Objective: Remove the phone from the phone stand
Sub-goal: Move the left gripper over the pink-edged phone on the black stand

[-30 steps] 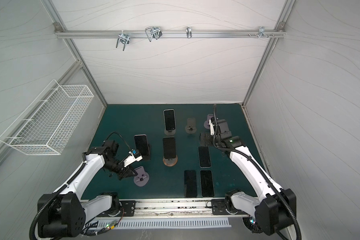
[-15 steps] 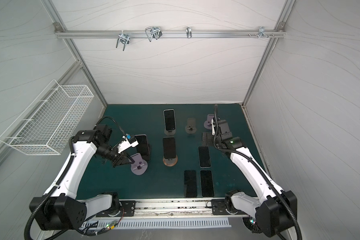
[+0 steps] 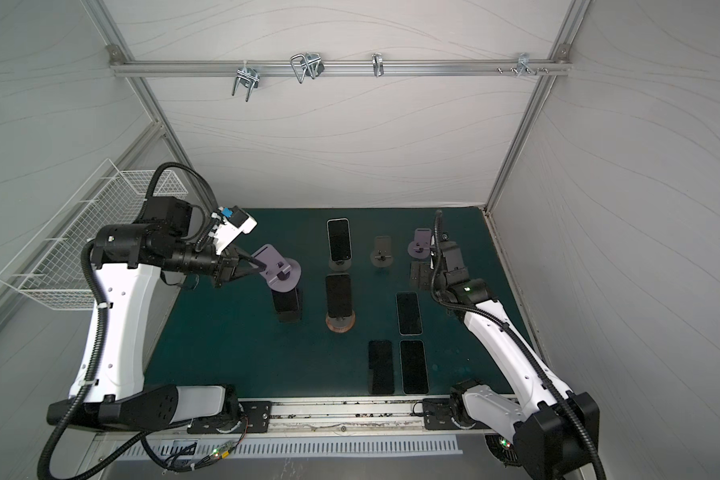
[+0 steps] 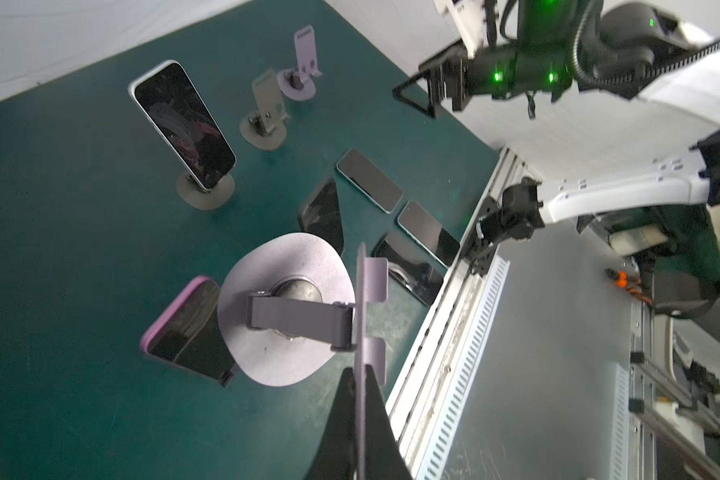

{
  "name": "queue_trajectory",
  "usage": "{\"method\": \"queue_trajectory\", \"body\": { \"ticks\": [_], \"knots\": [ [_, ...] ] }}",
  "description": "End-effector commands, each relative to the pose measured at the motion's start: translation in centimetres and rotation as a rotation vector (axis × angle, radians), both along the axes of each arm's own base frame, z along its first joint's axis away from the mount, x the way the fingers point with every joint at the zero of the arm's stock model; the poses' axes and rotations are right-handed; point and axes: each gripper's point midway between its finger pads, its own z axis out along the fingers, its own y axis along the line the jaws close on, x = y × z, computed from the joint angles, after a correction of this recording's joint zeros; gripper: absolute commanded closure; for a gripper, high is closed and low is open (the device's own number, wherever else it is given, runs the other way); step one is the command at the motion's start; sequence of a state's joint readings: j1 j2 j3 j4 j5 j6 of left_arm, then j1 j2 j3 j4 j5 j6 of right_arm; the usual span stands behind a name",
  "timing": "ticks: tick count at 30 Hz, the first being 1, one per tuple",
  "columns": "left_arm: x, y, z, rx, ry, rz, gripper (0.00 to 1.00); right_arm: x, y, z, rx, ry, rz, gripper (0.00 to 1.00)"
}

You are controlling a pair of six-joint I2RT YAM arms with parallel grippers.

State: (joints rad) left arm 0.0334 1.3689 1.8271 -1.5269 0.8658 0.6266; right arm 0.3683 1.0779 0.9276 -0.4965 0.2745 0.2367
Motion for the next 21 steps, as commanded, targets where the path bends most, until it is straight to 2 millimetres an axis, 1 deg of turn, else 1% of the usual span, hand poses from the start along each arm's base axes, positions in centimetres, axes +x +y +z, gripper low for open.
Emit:
{"method": "queue_trajectory", "body": {
  "ticks": [1,6,9,12,16,18,21],
  "knots": [
    [4.8,0.1,1.7,-0.062,-0.016,0.110,1.00,0.1,-0.9,0.6,-0.022,-0.030,-0.027,0.01],
    [10.8,1.4,1.7,-0.047,-0.068,0.236,1.00,-0.3,-1.6,-0.2,-0.047,-0.013,-0.040,0.01],
    [14.1,1.6,0.6,-0.062,-0.062,0.280,1.00,-0.8,-1.9,-0.7,-0.052,0.003,-0.052,0.01],
    [17.3,2.2,-2.1,-0.052,-0.006,0.328,1.00,-1.2,-2.0,-1.4,-0.046,0.007,-0.051,0.01],
    [21.3,3.3,-6.6,0.000,0.072,0.395,1.00,-1.6,-0.8,-1.5,-0.006,-0.017,0.027,0.01],
    [22.8,3.5,-8.6,0.017,0.105,0.407,1.00,-1.8,-0.6,-1.2,0.012,-0.037,0.032,0.01],
    [24.6,3.5,-11.5,0.017,0.164,0.417,1.00,-2.1,-1.1,-1.1,0.007,-0.051,0.014,0.01]
  ]
}}
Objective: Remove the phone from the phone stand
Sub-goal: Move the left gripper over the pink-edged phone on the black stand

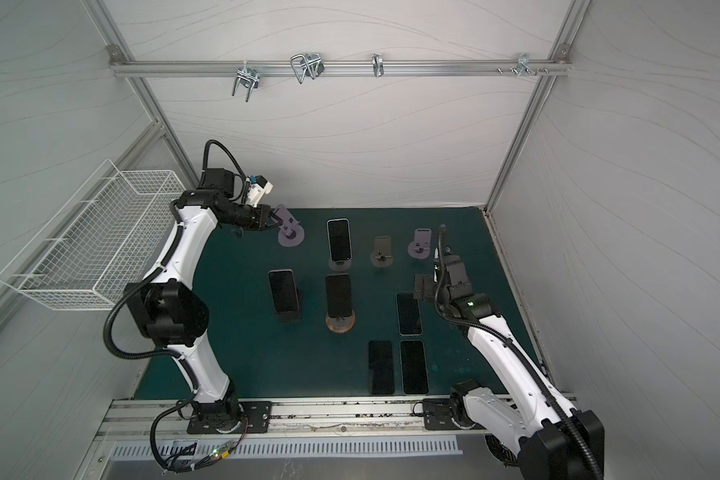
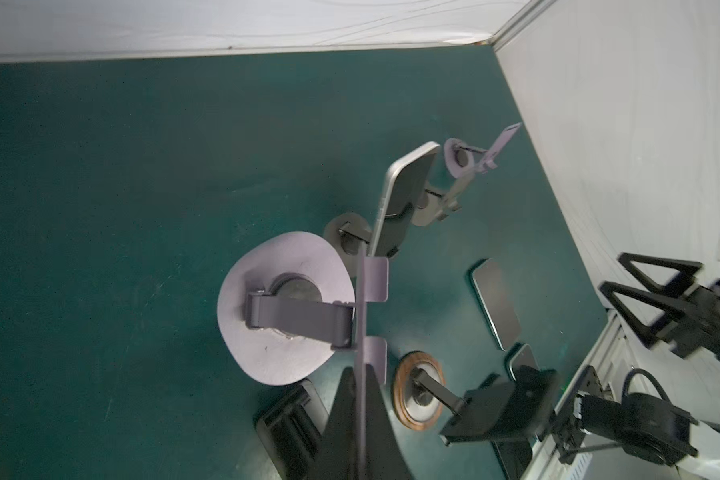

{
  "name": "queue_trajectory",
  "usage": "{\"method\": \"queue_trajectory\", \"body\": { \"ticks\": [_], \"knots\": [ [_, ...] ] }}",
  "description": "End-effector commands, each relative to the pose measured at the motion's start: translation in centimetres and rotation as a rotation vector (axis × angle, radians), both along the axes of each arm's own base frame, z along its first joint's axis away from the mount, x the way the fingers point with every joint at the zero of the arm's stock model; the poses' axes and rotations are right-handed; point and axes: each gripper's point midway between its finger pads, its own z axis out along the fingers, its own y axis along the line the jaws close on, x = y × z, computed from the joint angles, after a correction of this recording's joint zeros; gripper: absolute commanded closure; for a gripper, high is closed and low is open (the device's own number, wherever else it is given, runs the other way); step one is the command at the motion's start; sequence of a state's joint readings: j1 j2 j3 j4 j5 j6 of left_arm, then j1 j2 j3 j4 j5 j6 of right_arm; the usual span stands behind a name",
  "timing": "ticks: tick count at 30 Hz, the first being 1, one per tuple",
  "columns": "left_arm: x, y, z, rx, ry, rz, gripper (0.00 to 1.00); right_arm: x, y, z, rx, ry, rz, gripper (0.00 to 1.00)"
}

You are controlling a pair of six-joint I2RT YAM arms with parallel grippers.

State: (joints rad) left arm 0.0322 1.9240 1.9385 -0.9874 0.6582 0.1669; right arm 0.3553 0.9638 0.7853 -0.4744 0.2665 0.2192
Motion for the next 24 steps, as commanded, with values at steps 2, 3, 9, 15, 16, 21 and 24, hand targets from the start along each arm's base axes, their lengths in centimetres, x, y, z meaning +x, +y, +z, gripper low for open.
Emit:
{"method": "queue_trajectory", "body": {
  "ticks": [2,3,9,15,16,21,24],
  "knots": [
    [3.2,0.1,-0.8,-0.012,-0.025,0.026,1.00,0.2,-0.2,1.5,0.003,-0.045,0.000,0.01],
    [3.4,0.1,-1.4,-0.011,-0.015,0.026,1.00,0.1,-0.3,1.6,-0.001,-0.035,-0.007,0.01],
    [4.6,-0.5,-7.1,-0.007,0.081,0.003,1.00,-0.6,-0.6,1.3,0.011,-0.018,-0.018,0.01],
    [4.8,-1.6,-9.9,0.021,0.072,-0.049,1.00,-1.7,-0.8,1.7,0.066,-0.047,-0.048,0.01],
    [4.8,-1.7,-10.5,0.031,0.072,-0.047,1.00,-1.8,-0.8,1.7,0.091,-0.060,-0.056,0.01],
    [4.7,-1.8,-13.1,0.020,0.098,-0.032,1.00,-2.7,0.5,2.3,0.163,-0.087,0.014,0.01],
    [4.8,-1.7,-14.2,0.024,0.117,-0.026,1.00,-2.9,0.3,2.6,0.143,-0.096,0.023,0.01]
  ]
}}
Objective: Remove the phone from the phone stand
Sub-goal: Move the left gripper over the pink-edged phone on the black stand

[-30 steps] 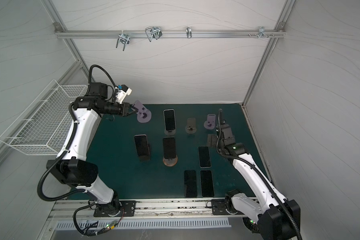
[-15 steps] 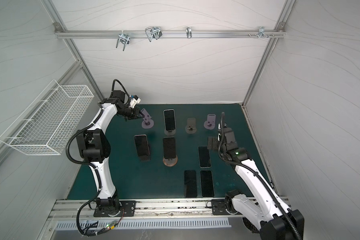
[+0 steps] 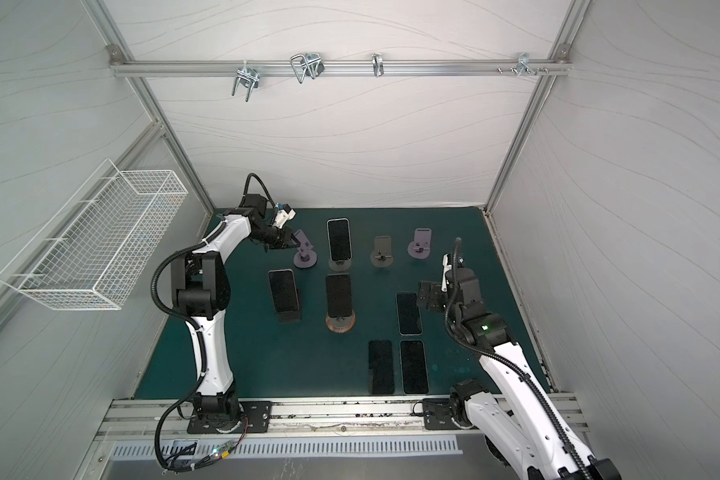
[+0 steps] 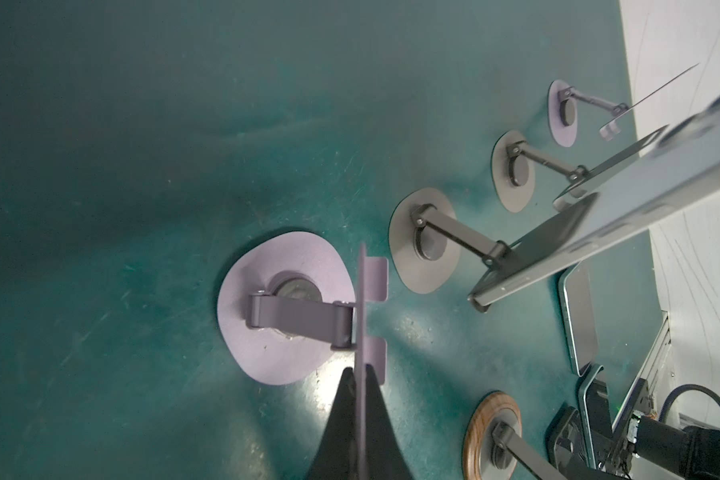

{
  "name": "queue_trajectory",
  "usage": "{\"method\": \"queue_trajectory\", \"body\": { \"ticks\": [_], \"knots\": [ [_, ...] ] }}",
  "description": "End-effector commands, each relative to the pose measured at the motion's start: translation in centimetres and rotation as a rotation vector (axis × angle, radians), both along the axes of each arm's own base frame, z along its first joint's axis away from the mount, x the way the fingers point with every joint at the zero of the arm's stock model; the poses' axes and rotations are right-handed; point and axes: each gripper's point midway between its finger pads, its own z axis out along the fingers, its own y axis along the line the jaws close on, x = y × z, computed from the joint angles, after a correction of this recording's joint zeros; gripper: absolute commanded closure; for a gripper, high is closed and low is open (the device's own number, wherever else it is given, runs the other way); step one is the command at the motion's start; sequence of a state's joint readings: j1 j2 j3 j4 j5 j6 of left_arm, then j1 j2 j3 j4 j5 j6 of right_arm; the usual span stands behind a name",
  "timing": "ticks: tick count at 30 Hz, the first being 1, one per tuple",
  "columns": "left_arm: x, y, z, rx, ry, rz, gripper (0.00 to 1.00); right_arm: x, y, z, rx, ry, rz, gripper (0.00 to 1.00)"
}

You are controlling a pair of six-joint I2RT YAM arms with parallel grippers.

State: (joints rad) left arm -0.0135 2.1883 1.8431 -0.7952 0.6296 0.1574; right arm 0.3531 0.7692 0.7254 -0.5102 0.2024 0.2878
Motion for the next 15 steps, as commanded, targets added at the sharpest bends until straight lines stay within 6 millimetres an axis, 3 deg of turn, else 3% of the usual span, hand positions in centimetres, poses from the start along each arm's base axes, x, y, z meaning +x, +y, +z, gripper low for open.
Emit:
{"method": "queue_trajectory", "body": {
  "ticks": [1,4,7,11,15],
  "knots": [
    [1.5,0.1,-0.5,0.005,-0.049,0.003,1.00,-0.1,0.2,1.0,0.015,-0.027,0.015,0.01],
    [1.6,0.1,-0.8,0.013,-0.047,0.002,1.00,-0.3,0.3,1.4,0.030,-0.047,0.022,0.01],
    [1.6,0.1,-0.6,0.007,-0.046,0.004,0.91,-0.3,0.2,1.6,0.023,-0.055,0.027,0.01],
    [1.3,-0.2,0.4,-0.011,-0.047,0.001,0.62,-0.4,0.4,1.3,0.023,-0.027,0.031,0.01],
    [1.2,0.3,2.0,-0.007,-0.063,0.015,0.46,-0.4,0.9,0.9,-0.017,0.031,0.074,0.01]
  ]
}}
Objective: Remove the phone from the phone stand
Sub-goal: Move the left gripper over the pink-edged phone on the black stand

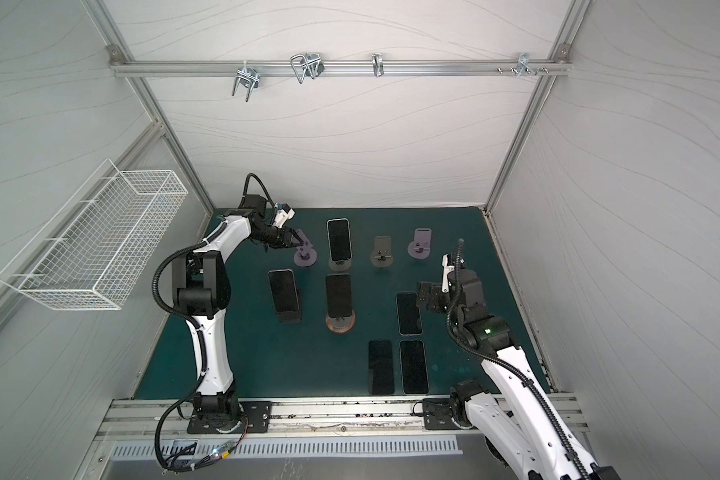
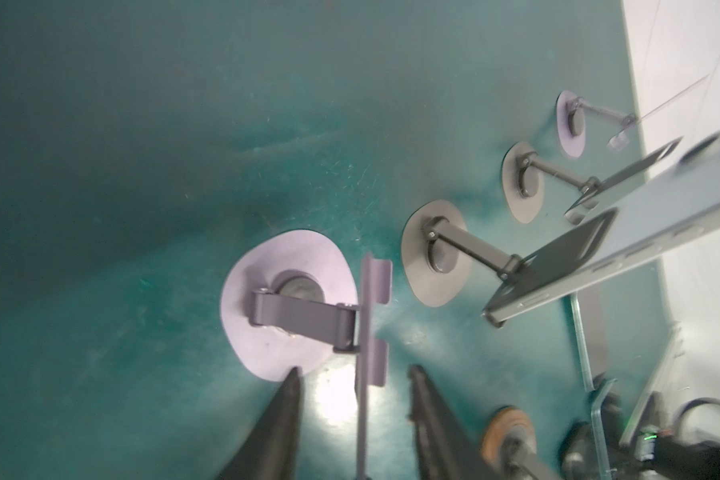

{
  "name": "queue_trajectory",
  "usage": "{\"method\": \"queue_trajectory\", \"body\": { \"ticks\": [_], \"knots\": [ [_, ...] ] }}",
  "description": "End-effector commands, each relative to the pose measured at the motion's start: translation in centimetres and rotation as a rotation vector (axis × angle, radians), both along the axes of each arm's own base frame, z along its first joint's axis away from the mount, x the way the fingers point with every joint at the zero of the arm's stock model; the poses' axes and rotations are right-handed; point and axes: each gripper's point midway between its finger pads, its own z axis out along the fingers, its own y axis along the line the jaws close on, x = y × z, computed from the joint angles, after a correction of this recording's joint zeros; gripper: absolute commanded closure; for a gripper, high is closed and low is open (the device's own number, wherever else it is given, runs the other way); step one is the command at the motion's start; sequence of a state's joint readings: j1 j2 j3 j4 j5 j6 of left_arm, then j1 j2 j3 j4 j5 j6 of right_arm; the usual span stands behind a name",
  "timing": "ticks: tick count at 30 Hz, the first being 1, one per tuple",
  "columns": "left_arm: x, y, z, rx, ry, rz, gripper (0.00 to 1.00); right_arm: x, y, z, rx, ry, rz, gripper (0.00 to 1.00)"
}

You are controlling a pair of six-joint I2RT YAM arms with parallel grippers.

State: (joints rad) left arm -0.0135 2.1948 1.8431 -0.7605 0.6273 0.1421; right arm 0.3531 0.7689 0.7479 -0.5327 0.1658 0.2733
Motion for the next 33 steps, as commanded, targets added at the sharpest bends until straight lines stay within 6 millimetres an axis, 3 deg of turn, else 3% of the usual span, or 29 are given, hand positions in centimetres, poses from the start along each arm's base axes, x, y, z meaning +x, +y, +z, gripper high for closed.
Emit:
{"method": "queue_trajectory", "body": {
  "ticks": [1,6,7,8,9,14,22,28,33],
  "knots": [
    [0.4,0.5,2.5,-0.002,-0.047,0.009,0.40,-0.1,0.5,0.3,-0.032,0.041,0.042,0.01],
    [0.1,2.4,4.9,0.004,-0.068,0.067,0.25,0.3,1.9,0.3,-0.066,0.044,0.070,0.01],
    [0.0,3.1,5.5,0.001,-0.071,0.090,0.18,0.4,2.1,0.4,-0.077,0.045,0.067,0.01],
    [0.0,3.7,6.0,-0.001,-0.070,0.110,0.05,0.6,2.4,0.5,-0.082,0.045,0.064,0.01],
    [-0.2,4.5,6.6,-0.004,-0.069,0.137,0.00,0.8,2.8,0.6,-0.084,0.040,0.069,0.01],
    [-2.6,6.7,8.9,0.008,-0.065,0.217,0.00,2.1,3.8,0.6,-0.123,0.000,0.069,0.01],
    [-8.5,7.3,12.3,0.066,-0.071,0.323,0.00,4.5,3.3,-0.4,-0.158,-0.006,-0.029,0.01],
    [-12.9,8.6,11.4,0.407,-0.108,0.500,0.00,5.9,2.9,-1.0,-0.182,0.011,-0.099,0.01],
    [-15.9,8.4,12.5,0.443,-0.177,0.591,0.00,6.4,3.3,-1.0,-0.129,0.023,-0.133,0.01]
  ]
}}
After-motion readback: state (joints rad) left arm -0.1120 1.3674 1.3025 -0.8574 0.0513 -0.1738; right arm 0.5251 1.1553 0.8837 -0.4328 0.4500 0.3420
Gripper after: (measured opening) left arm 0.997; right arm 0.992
